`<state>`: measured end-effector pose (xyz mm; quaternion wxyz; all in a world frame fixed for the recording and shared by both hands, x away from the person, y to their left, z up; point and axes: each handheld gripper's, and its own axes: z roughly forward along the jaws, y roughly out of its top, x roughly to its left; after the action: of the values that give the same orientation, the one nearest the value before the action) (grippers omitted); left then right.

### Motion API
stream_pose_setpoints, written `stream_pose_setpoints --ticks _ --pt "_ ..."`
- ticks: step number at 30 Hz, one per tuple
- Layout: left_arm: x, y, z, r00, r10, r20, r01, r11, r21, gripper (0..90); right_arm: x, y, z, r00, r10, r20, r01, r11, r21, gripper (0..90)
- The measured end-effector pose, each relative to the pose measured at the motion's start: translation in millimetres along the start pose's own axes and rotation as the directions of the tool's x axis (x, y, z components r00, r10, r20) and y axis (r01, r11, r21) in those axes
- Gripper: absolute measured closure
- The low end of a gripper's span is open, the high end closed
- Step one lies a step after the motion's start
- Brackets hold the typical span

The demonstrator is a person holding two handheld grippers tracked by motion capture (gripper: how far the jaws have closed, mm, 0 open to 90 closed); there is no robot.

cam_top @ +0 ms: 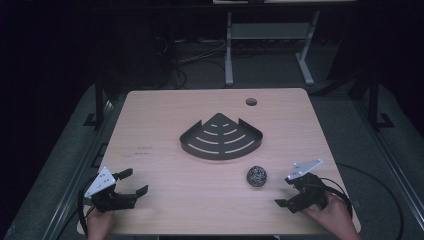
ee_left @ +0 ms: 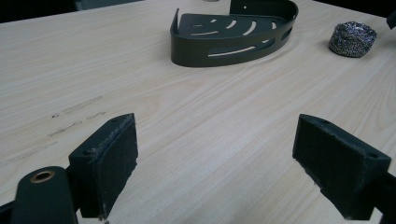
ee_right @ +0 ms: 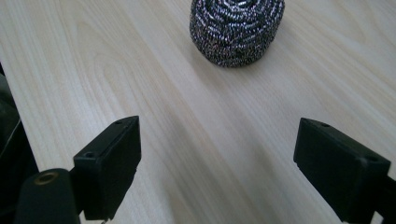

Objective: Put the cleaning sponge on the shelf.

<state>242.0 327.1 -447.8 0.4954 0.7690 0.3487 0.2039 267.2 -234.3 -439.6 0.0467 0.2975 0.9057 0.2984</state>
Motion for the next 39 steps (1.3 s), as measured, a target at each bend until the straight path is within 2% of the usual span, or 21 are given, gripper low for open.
stream_pose_setpoints --ticks 11,27,39 --pt "-1.1 0.0 -0.2 1.0000 0.003 -0.001 -0.003 1.0000 -0.001 13.3 -4.9 24.1 9.7 0.9992 -0.034 -0.019 0.035 0.999 0.037 14.7" --pt "-0.6 0.1 -2.9 1.0000 -0.002 -0.002 0.002 1.0000 -0.009 13.3 -9.6 42.9 18.3 0.9980 -0.053 -0.034 0.055 0.996 0.067 14.7" --pt "0.1 0.4 -4.1 1.0000 -0.002 -0.002 0.002 0.9999 -0.013 13.3 -10.9 63.1 30.0 0.9953 -0.090 -0.037 0.094 0.989 0.112 15.2"
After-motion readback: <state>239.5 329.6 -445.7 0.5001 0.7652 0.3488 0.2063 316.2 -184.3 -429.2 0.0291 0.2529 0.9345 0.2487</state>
